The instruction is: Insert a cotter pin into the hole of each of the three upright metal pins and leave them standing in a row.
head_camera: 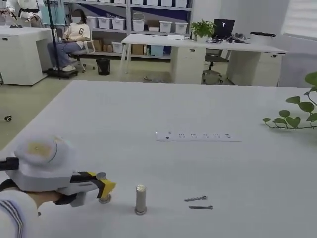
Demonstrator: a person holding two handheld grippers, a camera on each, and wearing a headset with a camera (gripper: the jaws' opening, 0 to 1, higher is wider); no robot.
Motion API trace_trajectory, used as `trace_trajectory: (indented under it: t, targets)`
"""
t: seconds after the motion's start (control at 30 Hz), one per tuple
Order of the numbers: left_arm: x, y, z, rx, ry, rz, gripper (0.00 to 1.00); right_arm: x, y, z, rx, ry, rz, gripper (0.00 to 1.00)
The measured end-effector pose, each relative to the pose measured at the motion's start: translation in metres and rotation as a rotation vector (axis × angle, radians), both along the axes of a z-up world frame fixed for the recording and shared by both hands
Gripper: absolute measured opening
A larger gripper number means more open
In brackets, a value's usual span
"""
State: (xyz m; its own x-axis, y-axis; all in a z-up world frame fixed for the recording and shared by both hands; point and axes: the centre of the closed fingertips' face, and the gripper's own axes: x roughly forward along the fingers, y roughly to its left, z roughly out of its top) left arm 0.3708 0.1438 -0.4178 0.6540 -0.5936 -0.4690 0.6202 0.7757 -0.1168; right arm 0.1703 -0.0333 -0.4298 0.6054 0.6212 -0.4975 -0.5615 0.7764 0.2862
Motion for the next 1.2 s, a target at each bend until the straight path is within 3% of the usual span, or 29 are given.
trace_trajectory:
  t: [0.17, 0.27, 0.3, 0.6, 0.97, 1.2]
  targets:
    - [-0.014, 0.001, 0.030, -0.027, -0.039, 0.008, 0.10, 0.003, 0.001, 0.004, 0.008, -0.014, 0.001, 0.89]
    - [-0.023, 0.003, 0.041, -0.054, -0.037, 0.028, 0.10, 0.003, 0.002, 0.004, 0.002, -0.015, 0.005, 0.90]
    - [-0.028, 0.002, 0.046, -0.048, -0.052, 0.019, 0.10, 0.003, 0.002, 0.004, 0.003, -0.017, 0.007, 0.90]
    - [-0.064, -0.012, 0.066, -0.044, -0.086, -0.006, 0.10, 0.001, 0.002, 0.012, 0.022, -0.045, -0.005, 0.90]
    - [-0.112, -0.055, 0.070, -0.033, -0.101, -0.080, 0.10, -0.005, -0.005, 0.016, -0.007, -0.062, 0.000, 0.90]
    - [-0.135, -0.085, 0.060, -0.032, -0.086, -0.137, 0.10, -0.011, -0.016, 0.017, -0.019, -0.064, -0.024, 0.90]
